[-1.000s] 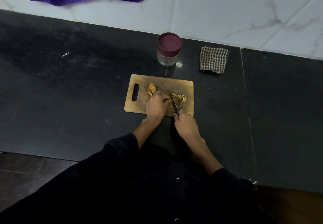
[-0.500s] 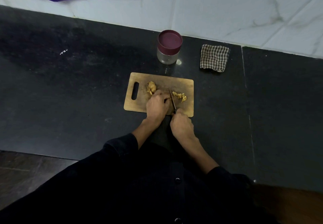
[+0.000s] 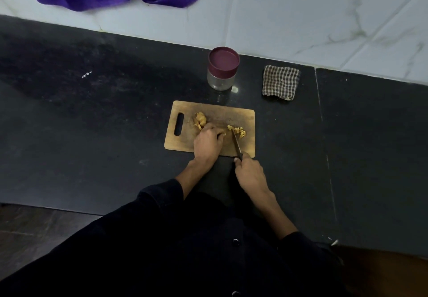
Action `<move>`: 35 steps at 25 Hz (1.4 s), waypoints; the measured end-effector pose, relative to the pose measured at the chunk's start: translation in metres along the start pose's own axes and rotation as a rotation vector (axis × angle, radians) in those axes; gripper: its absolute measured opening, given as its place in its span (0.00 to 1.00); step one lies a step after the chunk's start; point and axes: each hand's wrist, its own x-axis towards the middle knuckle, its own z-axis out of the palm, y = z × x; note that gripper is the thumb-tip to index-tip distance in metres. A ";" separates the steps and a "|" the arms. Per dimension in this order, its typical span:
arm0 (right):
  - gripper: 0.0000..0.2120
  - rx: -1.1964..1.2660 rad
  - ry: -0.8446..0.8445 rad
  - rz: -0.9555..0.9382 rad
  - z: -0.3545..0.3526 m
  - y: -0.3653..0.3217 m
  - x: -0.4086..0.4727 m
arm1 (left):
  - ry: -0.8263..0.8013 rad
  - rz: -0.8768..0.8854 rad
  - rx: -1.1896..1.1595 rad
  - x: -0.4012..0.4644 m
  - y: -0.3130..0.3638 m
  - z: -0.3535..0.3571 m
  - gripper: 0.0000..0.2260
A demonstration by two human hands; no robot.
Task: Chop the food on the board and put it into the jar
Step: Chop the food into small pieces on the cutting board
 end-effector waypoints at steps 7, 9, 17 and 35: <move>0.13 0.043 -0.028 -0.069 0.006 -0.014 0.001 | -0.013 0.046 -0.097 -0.001 -0.005 -0.010 0.10; 0.13 0.015 -0.027 -0.066 0.007 -0.017 0.004 | -0.010 0.058 -0.092 -0.005 -0.007 -0.009 0.10; 0.15 0.017 0.047 0.014 -0.009 -0.002 0.007 | -0.035 0.042 -0.089 -0.007 -0.009 -0.008 0.09; 0.16 0.045 0.164 -0.068 -0.021 0.011 -0.009 | -0.169 0.268 0.106 0.010 0.015 -0.024 0.24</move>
